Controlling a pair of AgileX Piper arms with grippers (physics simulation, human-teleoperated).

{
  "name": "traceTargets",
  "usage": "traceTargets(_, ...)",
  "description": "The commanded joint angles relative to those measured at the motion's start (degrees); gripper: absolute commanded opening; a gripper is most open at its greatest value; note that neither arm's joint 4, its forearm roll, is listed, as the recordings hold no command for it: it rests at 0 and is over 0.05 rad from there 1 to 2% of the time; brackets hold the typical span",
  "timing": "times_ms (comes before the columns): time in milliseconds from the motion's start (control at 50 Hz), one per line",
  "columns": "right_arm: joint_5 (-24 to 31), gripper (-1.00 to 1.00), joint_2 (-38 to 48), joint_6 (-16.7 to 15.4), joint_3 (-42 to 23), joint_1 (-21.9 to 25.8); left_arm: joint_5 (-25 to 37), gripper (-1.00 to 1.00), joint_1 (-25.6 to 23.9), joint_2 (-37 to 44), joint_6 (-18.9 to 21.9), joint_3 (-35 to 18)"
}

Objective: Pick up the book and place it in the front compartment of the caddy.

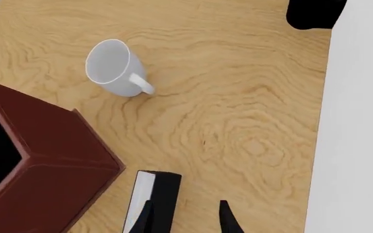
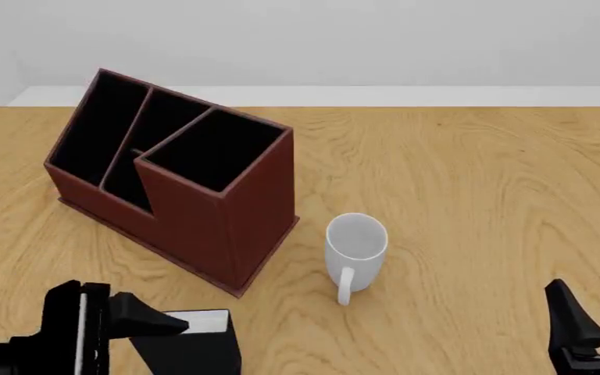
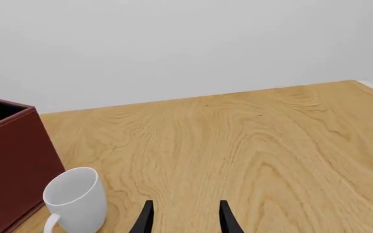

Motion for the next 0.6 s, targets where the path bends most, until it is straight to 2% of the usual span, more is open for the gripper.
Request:
traceTargets(20,0.02,1.0,-0.17,0.16,0.0,-0.11,-8.88,1.0,3.96,4.86,1.6,5.03)
traceTargets(60,0.04,1.0,-0.19,0.19,0.0,-0.15,-11.39,1.0,5.11,6.3,3.16,6.5)
traceTargets(100,0.04,1.0,-0.15,0.19,0.0,-0.14,-12.03,1.0,5.25,6.67,2.47,6.47)
traceTargets(140,0.08,1.0,-0.17,0.22,0.0,-0.17,-13.66,1.0,6.22,7.51,4.24,7.52)
traceTargets(260,0.11,1.0,-0.19,0.23,0.0,-0.22,-14.11,1.0,7.19,7.62,4.55,7.25)
traceTargets(440,0.19,1.0,-0.13,0.23,0.0,-0.21,-15.52,1.0,9.03,7.73,6.35,9.56)
traceTargets(540,0.21,1.0,-0.14,0.2,0.01,-0.23,-14.5,1.0,9.56,7.1,6.07,8.43)
traceTargets(600,0.23,1.0,-0.12,0.09,0.01,-0.16,-15.02,1.0,10.83,7.67,7.55,8.65)
